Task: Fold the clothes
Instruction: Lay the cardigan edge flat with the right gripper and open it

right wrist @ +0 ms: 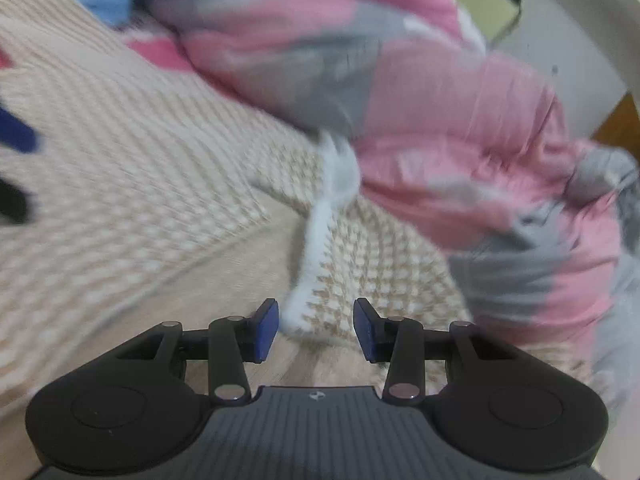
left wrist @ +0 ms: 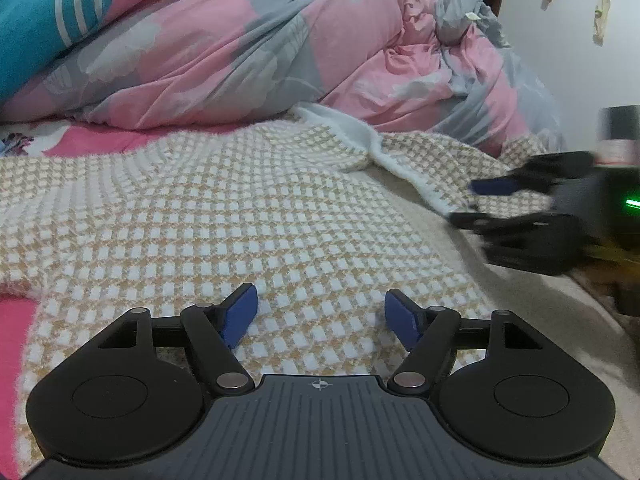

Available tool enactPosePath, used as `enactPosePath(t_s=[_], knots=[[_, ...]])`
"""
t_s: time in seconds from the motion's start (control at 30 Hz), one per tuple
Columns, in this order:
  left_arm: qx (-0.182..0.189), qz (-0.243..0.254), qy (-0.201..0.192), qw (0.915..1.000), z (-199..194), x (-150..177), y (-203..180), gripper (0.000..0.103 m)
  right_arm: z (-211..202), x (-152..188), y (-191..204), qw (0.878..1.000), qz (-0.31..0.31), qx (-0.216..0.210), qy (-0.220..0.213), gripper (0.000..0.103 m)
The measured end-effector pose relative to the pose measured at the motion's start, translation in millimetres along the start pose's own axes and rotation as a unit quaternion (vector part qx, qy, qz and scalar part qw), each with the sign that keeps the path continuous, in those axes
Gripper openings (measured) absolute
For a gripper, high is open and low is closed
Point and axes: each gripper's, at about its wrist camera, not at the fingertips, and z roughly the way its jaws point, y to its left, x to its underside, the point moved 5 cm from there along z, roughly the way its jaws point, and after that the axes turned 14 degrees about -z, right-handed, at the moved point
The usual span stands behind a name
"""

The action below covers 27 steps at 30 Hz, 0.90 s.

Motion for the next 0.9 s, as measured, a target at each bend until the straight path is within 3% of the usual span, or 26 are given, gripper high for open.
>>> enactPosePath(t_s=[0.07,0.17,0.3,0.4,0.53,0.57,0.6,0.7,0.9], knots=[[0.000,0.000,0.000,1.0000,0,0,0,0.072,13,4,-3,1.000,0.011,-0.005,0.009,0.040],[0.001,-0.001,0.000,1.0000,-1,0,0,0.072,16,4,-18,0.999,0.047,0.002,0.013,0.018],[0.002,-0.002,-0.001,1.0000,-1,1,0,0.072,-8,-1,-74,0.985,0.169,0.001,-0.022,0.015],[0.003,-0.005,-0.001,1.0000,-1,1,1,0.072,-33,-8,-130,0.960,0.273,-0.014,-0.066,0.014],[0.004,-0.006,-0.001,1.0000,-1,1,0,0.072,-62,-16,-198,0.909,0.398,-0.041,-0.116,0.013],[0.004,-0.006,-0.001,1.0000,-1,1,0,0.072,-61,-17,-196,0.902,0.410,-0.067,-0.116,0.011],[0.004,-0.006,-0.001,1.0000,-1,1,0,0.072,-59,-18,-190,0.894,0.423,-0.095,-0.116,0.000],[0.004,-0.007,-0.001,1.0000,-1,1,1,0.072,-52,-25,-173,0.869,0.450,-0.172,-0.116,0.000],[0.006,-0.011,-0.003,0.9999,-1,0,1,0.072,-36,-63,-136,0.883,0.409,-0.205,-0.107,0.000]])
